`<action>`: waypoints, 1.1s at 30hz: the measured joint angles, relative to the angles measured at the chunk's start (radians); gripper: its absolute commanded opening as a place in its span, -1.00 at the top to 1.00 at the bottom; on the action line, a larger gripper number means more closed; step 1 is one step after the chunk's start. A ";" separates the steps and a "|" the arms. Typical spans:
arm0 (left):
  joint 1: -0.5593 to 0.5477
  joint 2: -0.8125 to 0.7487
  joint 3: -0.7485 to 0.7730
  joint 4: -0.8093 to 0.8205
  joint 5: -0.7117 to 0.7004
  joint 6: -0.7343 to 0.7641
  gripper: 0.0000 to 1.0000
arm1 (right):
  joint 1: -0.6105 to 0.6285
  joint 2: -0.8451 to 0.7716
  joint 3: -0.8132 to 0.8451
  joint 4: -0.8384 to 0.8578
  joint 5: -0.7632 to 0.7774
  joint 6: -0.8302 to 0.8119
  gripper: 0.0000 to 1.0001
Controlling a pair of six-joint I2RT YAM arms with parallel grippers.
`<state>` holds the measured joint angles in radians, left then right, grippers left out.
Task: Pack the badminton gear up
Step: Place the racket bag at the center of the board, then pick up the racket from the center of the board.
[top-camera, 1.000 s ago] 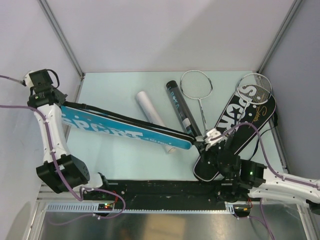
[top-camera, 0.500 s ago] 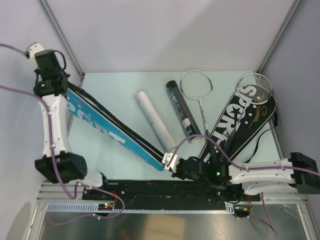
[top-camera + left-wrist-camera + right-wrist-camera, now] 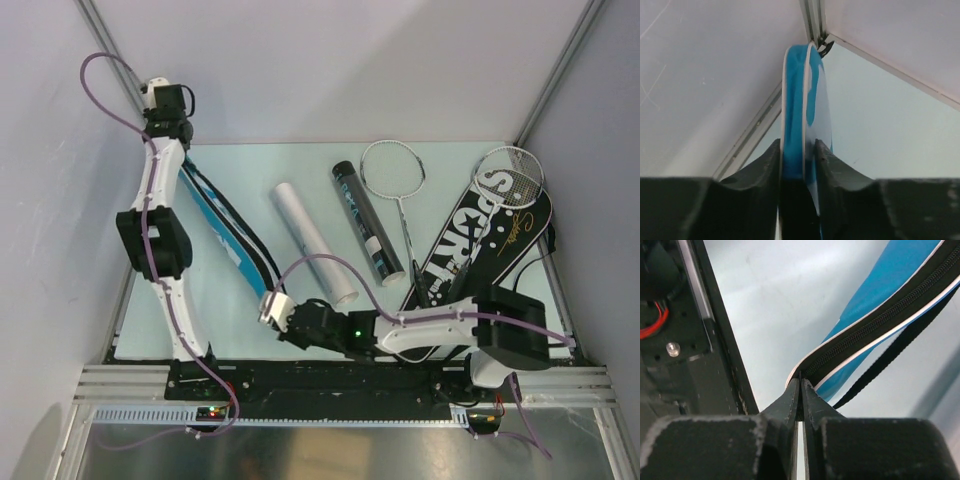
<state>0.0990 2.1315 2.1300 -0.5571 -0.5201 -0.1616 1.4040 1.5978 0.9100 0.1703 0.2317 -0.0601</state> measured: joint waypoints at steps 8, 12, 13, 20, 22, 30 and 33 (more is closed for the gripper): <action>-0.030 0.039 0.082 -0.021 -0.016 0.014 -0.55 | -0.071 0.121 0.156 0.066 -0.002 0.035 -0.06; -0.042 0.001 0.061 -0.025 0.015 0.012 -0.61 | -0.123 0.095 0.170 0.044 0.019 0.060 -0.26; -0.047 -0.024 0.035 -0.027 0.025 0.011 -0.63 | -0.131 0.077 0.170 0.023 0.023 0.066 -0.26; -0.117 -0.318 -0.243 -0.024 0.100 -0.044 -0.65 | -0.135 -0.108 0.183 -0.148 0.084 0.162 -0.26; -0.136 -0.408 -0.338 -0.014 0.126 -0.071 -0.63 | -0.138 -0.144 0.189 -0.209 0.112 0.211 -0.28; -0.124 -0.526 -0.723 0.002 0.158 -0.137 -0.57 | -0.182 -0.168 0.192 -0.463 0.213 0.369 -0.29; -0.124 -0.538 -0.816 -0.033 0.228 -0.153 -0.60 | -0.238 -0.174 0.192 -0.541 0.247 0.467 -0.27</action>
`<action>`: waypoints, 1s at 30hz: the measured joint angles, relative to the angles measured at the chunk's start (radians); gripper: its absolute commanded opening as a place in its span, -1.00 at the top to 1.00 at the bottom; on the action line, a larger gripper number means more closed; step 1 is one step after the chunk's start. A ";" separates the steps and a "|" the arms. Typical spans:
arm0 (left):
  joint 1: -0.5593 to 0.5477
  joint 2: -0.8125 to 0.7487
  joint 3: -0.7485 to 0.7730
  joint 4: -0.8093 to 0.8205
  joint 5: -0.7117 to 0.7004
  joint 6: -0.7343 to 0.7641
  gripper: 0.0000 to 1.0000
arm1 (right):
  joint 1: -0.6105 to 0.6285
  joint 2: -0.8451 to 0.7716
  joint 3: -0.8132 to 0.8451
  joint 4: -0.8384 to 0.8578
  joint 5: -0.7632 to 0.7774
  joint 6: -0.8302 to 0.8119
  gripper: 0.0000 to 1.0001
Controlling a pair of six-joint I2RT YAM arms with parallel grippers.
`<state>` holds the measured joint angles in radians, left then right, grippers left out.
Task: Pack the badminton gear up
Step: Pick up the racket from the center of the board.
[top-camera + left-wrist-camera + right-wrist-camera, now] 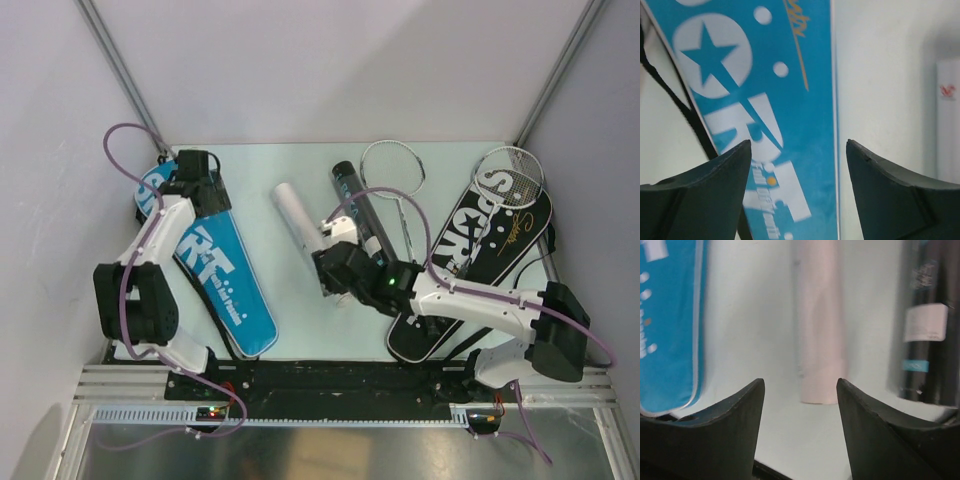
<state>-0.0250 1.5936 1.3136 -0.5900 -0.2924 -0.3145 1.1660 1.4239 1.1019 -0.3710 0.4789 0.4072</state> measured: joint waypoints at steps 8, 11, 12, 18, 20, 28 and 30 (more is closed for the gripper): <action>-0.137 -0.386 -0.125 0.033 0.223 0.009 -0.62 | -0.247 -0.023 -0.011 -0.239 0.109 0.285 -0.28; -0.225 -0.526 -0.167 0.070 0.298 0.010 -0.61 | -0.402 -0.084 -0.060 -0.280 0.128 0.331 -0.27; -0.251 -0.554 -0.185 0.077 0.314 0.010 -0.60 | -0.465 -0.113 -0.085 -0.290 0.131 0.339 -0.27; -0.422 -0.601 -0.293 0.080 0.348 0.007 -0.58 | -0.769 -0.255 -0.227 -0.320 0.137 0.327 -0.35; -0.496 -0.601 -0.324 0.066 0.344 0.000 -0.58 | -0.844 -0.258 -0.260 -0.315 0.113 0.311 -0.38; -0.725 -0.589 -0.332 0.066 0.249 -0.003 -0.57 | -1.085 -0.183 -0.316 -0.214 -0.085 0.183 -0.33; -0.740 -0.574 -0.332 0.072 0.235 -0.008 -0.57 | -1.128 -0.129 -0.316 -0.172 -0.140 0.156 -0.31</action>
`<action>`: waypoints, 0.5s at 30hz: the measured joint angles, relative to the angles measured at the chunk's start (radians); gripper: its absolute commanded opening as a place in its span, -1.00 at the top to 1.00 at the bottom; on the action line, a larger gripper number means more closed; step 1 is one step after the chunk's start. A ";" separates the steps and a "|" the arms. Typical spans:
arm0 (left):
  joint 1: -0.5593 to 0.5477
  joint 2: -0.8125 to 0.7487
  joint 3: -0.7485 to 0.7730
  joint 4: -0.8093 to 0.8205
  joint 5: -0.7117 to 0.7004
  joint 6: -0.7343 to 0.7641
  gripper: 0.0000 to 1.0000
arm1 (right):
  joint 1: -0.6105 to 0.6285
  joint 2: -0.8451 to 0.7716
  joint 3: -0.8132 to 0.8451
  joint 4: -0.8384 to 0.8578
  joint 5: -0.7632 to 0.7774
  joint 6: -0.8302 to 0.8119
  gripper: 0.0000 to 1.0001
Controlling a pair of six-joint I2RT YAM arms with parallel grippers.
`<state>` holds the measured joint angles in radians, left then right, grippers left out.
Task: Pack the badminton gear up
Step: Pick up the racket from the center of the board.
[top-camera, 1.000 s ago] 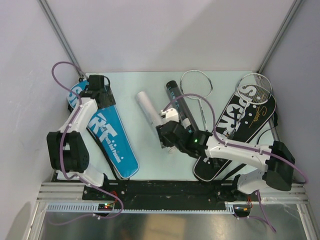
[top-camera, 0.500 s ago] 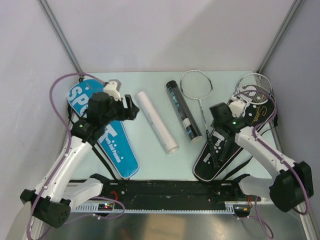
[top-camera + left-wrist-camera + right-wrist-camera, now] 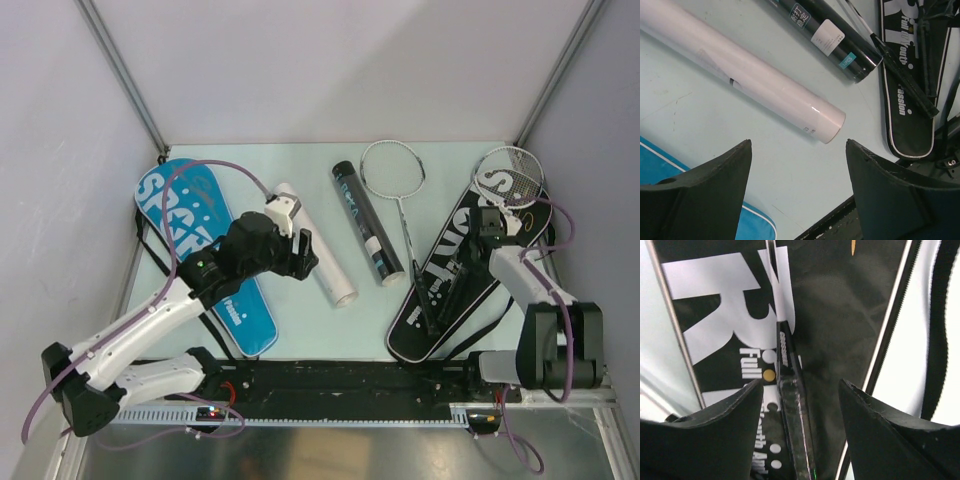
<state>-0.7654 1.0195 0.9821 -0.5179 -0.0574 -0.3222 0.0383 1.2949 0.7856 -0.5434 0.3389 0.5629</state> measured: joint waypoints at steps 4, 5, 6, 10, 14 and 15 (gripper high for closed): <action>-0.014 0.017 0.000 0.002 -0.041 -0.002 -0.57 | -0.055 0.124 0.006 0.062 -0.054 -0.046 -0.26; -0.014 0.017 0.000 0.004 -0.053 -0.002 -0.57 | -0.063 0.156 0.013 0.074 -0.063 -0.058 -0.19; -0.015 0.017 0.000 0.006 -0.061 -0.002 -0.57 | -0.068 0.180 0.020 0.081 -0.069 -0.065 -0.10; -0.017 0.024 0.000 0.021 -0.098 -0.003 -0.57 | -0.083 0.268 0.079 0.080 -0.098 -0.101 0.28; -0.018 0.043 0.000 0.034 -0.123 -0.011 -0.55 | -0.085 0.297 0.108 0.101 -0.111 -0.118 0.82; -0.018 0.050 0.000 0.037 -0.127 -0.011 -0.52 | -0.085 0.301 0.112 0.102 -0.113 -0.124 0.91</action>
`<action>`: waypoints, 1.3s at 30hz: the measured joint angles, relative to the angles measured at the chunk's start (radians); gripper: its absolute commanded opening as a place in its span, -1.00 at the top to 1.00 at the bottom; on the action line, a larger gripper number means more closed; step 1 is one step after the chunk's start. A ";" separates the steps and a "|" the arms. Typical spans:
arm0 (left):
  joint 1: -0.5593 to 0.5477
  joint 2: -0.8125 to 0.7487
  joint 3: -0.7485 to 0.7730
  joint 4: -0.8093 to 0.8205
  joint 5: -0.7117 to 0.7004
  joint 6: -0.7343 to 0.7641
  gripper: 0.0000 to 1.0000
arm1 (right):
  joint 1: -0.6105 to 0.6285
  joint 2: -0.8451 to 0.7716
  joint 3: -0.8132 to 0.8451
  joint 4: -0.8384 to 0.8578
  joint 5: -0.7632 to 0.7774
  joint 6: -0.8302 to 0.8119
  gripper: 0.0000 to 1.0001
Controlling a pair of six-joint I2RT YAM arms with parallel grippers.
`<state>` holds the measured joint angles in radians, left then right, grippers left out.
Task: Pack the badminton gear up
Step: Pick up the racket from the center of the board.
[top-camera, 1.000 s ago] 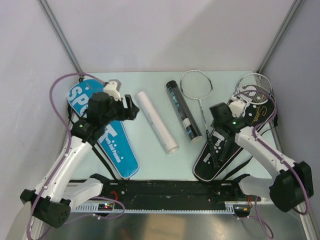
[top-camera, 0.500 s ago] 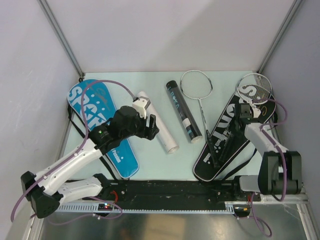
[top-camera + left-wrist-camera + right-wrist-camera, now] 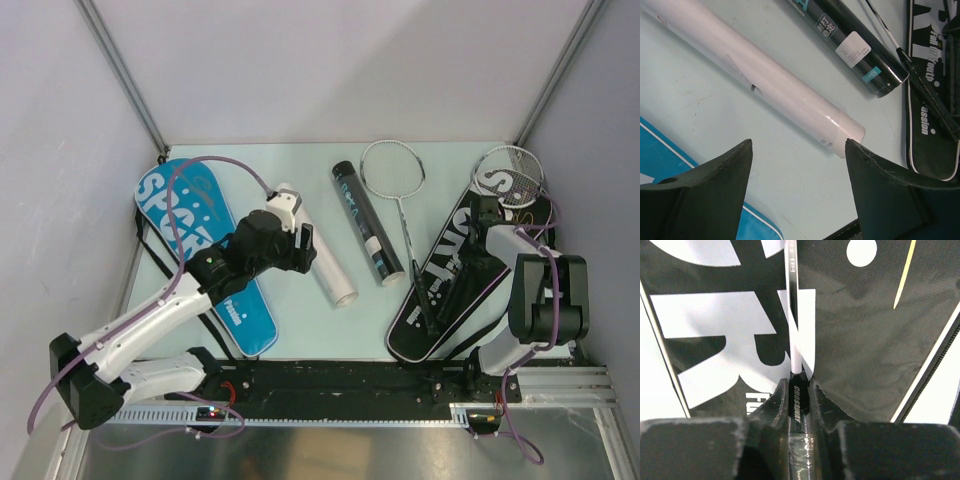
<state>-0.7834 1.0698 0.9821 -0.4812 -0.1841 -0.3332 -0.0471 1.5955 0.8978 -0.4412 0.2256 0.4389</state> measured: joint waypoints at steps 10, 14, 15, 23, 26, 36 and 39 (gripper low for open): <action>-0.159 0.161 0.071 0.040 -0.164 0.032 -0.50 | 0.006 -0.040 0.038 -0.029 -0.017 -0.047 1.00; -0.275 0.270 0.098 0.117 -0.190 0.066 -0.47 | 0.009 -0.208 0.050 -0.095 -0.001 -0.028 1.00; -0.304 0.296 0.100 0.140 -0.188 0.076 -0.45 | 0.009 -0.257 0.056 -0.112 0.002 -0.022 1.00; -0.516 0.509 0.100 0.385 -0.094 0.152 -0.43 | -0.002 -0.525 0.091 -0.220 0.005 0.006 1.00; -0.578 0.596 0.128 0.451 -0.063 0.177 -0.43 | -0.015 -0.569 0.105 -0.252 0.003 0.006 1.00; -0.664 0.726 0.137 0.589 -0.103 0.121 -0.42 | -0.019 -0.593 0.044 -0.237 -0.040 0.026 1.00; -0.609 0.628 0.034 0.584 -0.091 0.018 -0.40 | -0.012 -0.613 -0.045 -0.229 -0.055 0.033 1.00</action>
<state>-1.3926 1.6974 1.0164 0.1032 -0.2752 -0.3157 -0.0593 0.9825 0.8528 -0.6701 0.1711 0.4721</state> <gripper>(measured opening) 0.707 0.114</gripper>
